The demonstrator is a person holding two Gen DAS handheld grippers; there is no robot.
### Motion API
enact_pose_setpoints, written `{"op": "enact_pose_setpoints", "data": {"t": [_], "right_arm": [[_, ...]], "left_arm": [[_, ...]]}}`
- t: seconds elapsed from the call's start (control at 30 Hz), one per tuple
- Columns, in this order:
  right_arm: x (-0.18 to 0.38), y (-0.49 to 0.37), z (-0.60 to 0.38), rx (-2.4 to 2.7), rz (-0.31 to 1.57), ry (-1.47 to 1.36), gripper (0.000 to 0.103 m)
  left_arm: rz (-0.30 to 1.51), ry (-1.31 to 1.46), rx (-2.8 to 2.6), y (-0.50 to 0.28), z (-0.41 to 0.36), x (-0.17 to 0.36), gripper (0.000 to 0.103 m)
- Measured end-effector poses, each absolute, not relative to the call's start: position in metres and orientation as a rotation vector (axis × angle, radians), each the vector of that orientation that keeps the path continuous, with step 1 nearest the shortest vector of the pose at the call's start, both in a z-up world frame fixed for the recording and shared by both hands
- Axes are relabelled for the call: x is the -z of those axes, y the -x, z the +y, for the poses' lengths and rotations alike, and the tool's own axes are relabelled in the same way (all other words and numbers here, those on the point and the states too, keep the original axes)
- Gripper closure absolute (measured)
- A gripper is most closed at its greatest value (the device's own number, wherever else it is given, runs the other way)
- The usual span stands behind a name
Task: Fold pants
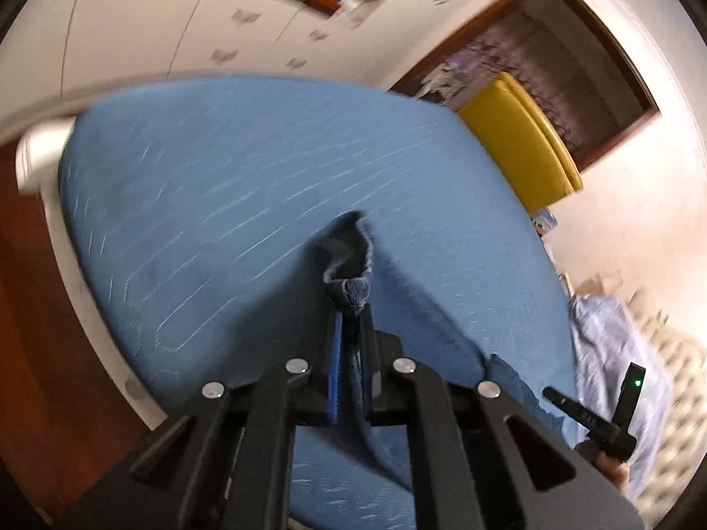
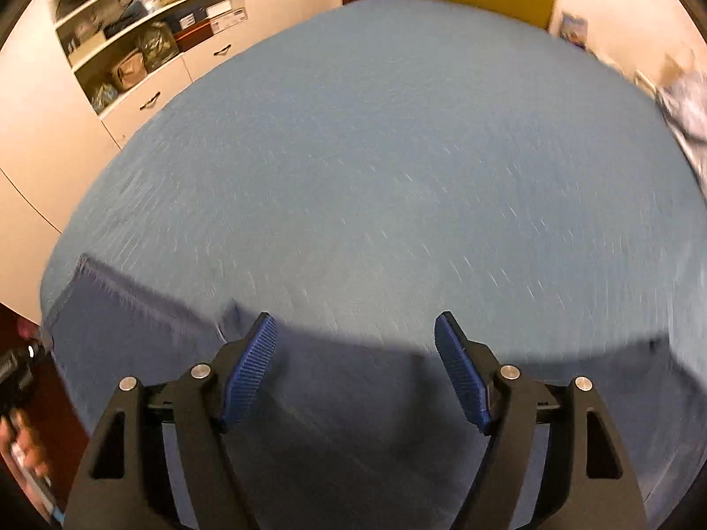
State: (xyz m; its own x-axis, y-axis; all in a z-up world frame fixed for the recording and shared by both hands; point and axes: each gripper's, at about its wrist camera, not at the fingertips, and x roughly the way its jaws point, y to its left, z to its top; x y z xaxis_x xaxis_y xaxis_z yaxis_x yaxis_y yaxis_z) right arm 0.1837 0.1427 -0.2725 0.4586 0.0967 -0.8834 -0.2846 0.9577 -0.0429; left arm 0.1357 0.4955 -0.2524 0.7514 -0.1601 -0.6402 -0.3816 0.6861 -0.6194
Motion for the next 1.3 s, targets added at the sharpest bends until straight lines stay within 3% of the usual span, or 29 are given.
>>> {"op": "enact_pose_setpoints", "data": {"t": [0.1,0.23,0.3,0.4,0.47,0.53,0.87,1.3], "right_arm": [[0.276,-0.173,0.151,-0.343,1.079,0.225,0.03],[0.3,-0.176,0.213,-0.483,1.055,0.449,0.032],[0.324,-0.194,0.229,-0.434,1.157,0.513,0.032],[0.332,-0.193,0.221,-0.546,1.217,0.44,0.057],[0.336,-0.189,0.211,-0.608,1.215,0.442,0.091],[0.335,-0.182,0.196,-0.657,1.22,0.402,0.1],[0.284,-0.104,0.131,-0.975,1.111,0.357,0.1],[0.348,-0.19,0.204,-0.775,1.221,0.417,0.099]], "left_arm": [[0.7,0.863,-0.164,-0.133,0.498,0.234,0.097],[0.729,0.964,-0.191,-0.138,0.517,0.259,0.098],[0.748,1.035,-0.203,-0.138,0.525,0.278,0.098],[0.753,1.075,-0.22,-0.136,0.526,0.299,0.098],[0.753,1.078,-0.227,-0.136,0.524,0.307,0.098],[0.743,1.088,-0.223,-0.133,0.526,0.311,0.098],[0.729,1.033,-0.214,-0.131,0.524,0.306,0.098],[0.606,0.932,-0.161,-0.113,0.499,0.238,0.098]]}}
